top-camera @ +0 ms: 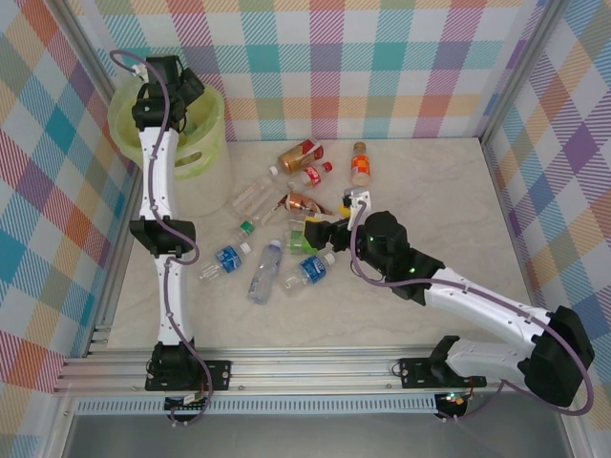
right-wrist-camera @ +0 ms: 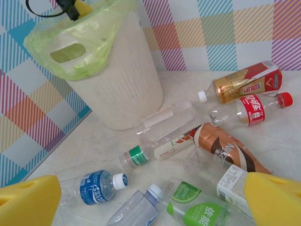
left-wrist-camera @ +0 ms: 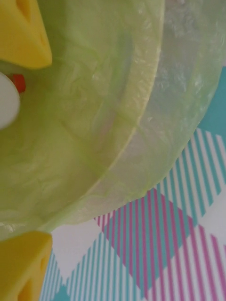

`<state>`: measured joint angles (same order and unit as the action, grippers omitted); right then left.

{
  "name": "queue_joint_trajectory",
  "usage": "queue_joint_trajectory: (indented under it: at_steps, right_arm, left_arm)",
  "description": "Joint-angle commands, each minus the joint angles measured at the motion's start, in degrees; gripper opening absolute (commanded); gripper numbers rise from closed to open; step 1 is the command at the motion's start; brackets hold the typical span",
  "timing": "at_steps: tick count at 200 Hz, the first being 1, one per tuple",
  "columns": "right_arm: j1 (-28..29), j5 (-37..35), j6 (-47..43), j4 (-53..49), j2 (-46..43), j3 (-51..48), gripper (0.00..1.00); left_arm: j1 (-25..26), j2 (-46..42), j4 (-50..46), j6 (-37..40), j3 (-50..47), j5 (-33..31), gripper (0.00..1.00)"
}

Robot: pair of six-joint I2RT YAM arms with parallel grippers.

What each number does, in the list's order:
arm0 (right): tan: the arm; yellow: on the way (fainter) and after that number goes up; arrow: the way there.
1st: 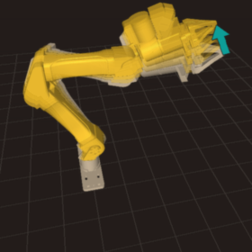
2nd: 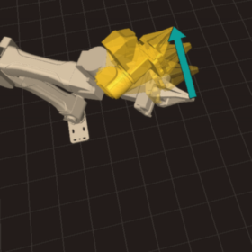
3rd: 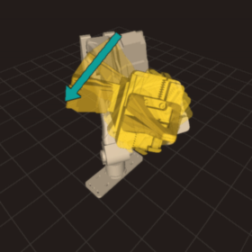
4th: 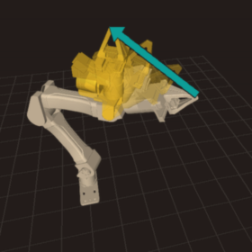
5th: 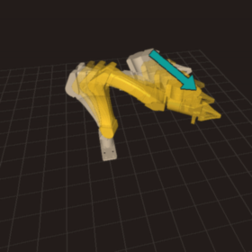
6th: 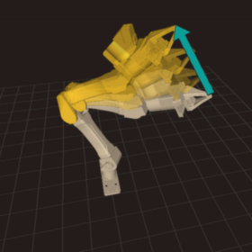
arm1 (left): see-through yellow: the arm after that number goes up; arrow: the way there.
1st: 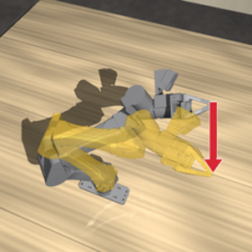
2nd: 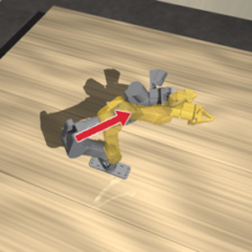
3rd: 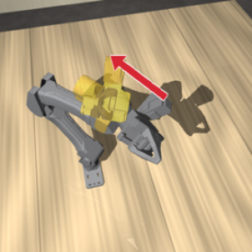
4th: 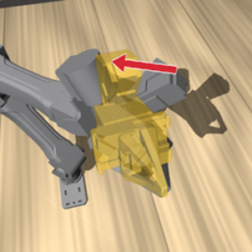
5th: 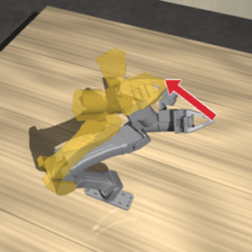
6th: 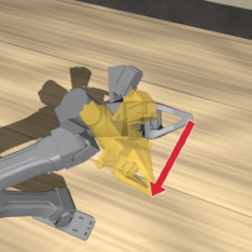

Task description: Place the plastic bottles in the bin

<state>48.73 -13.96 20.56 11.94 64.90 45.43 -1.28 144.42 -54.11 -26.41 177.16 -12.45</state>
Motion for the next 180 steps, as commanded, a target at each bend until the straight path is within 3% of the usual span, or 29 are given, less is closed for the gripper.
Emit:
queue_joint_trajectory:
  at_steps: [1, 32, 61, 97, 132, 160, 180]
  right_arm:
    - [-0.13, -1.12, -0.29, 0.63, -0.16, 0.23, 1.0]
    - [-0.13, -1.22, -0.69, 0.69, 1.06, 0.74, 1.0]
    - [-0.13, -2.54, -0.91, 1.76, 2.21, 0.37, 1.0]
    - [-0.47, -3.94, -1.75, 2.78, 5.92, 0.78, 1.0]
    - [-1.76, -2.1, 0.57, -2.6, 12.98, 5.45, 1.0]
    - [-4.86, 5.3, 0.66, -6.07, 16.75, 7.66, 1.0]
    - [-8.81, 15.15, -4.79, -8.72, 18.55, 8.62, 1.0]
  left_arm:
    - [-0.61, -0.78, 1.49, -1.55, 5.12, 3.5, 1.0]
    - [-0.61, -3.24, 4.31, 2.09, 4.63, 6.38, 1.0]
    - [-0.58, -7.82, 1.26, 7.18, 2.38, 3.16, 1.0]
    - [-1.11, -18.65, 4.37, 9.37, -12.57, 4.51, 1.0]
    - [-1.12, -26.82, 7.9, 8.37, -23.6, 6.56, 1.0]
    - [-0.54, -33.62, 10.39, 8.15, -32.33, 7.85, 1.0]
    - [-0.5, -41.47, 17.41, 7.74, -46.37, 8.7, 1.0]
